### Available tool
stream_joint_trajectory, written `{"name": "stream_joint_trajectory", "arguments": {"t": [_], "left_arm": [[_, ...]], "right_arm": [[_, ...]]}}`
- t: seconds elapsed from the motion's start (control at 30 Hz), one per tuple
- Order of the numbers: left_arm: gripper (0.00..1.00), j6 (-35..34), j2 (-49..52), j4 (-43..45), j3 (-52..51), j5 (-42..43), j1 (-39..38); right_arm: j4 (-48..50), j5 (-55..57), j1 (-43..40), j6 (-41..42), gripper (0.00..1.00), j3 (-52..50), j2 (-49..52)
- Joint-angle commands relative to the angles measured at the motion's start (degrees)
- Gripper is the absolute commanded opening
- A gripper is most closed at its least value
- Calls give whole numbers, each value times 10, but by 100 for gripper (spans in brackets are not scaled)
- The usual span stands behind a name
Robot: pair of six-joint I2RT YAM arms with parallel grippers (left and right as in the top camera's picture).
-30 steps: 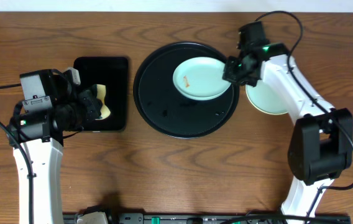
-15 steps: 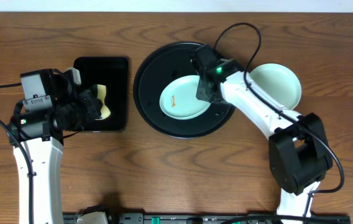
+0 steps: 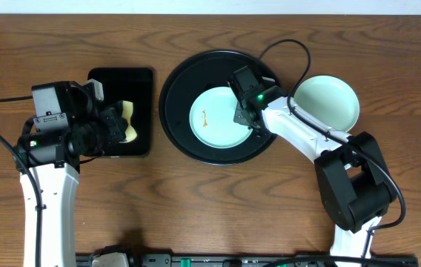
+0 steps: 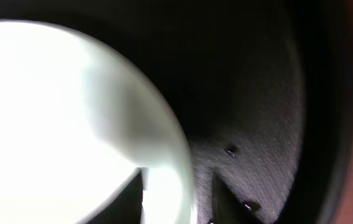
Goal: Clean dirty plates on tray and stack at the side
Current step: 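Drag the green plate to the tray center and tilt it up, then bring the sponge in the left gripper over and scrub the plate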
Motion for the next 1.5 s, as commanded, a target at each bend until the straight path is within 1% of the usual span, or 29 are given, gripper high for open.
{"name": "stream_joint_trajectory", "arguments": {"t": [0.0,0.03,0.07,0.1,0.17,0.27,0.33,0.37,0.57,0.9,1.0,1.07,1.13,1.2,1.37,1.47], "left_arm": [[8,13,3,0,-6,-4,-2],[8,12,3,0,-6,-4,-2],[8,13,3,0,-6,-4,-2],[8,13,3,0,-6,-4,-2],[8,12,3,0,-6,-4,-2],[8,13,3,0,-6,-4,-2],[8,12,3,0,-6,-9,-2],[8,12,3,0,-6,-14,-2],[8,12,13,0,-6,-18,-2],[8,12,27,-2,-6,-18,-2],[8,12,28,0,-6,-18,-2],[8,12,28,1,-6,-18,-2],[8,12,28,1,-6,-18,-2],[8,12,28,1,-6,-18,-2],[9,12,28,5,-6,-18,-2],[8,12,28,10,-6,-18,-2]], "right_arm": [[7,-62,-5,-136,48,6,2],[8,-85,-10,-155,52,8,2],[9,-97,-14,-163,55,8,2],[8,-106,-22,-167,53,8,2],[4,-108,-36,-171,47,7,2],[6,-108,-57,-209,34,7,2],[7,-108,-66,-220,22,7,2],[8,-109,-69,-220,19,7,2],[10,-123,-72,-235,19,6,5],[35,-140,-71,-233,18,5,35],[49,-179,-69,-234,15,5,53],[55,-178,-67,-235,11,5,62],[61,-174,-67,-235,1,5,68],[73,-174,-68,-235,1,5,68],[82,-160,-80,-235,1,24,27],[71,-124,-82,-235,1,30,-15]]}}
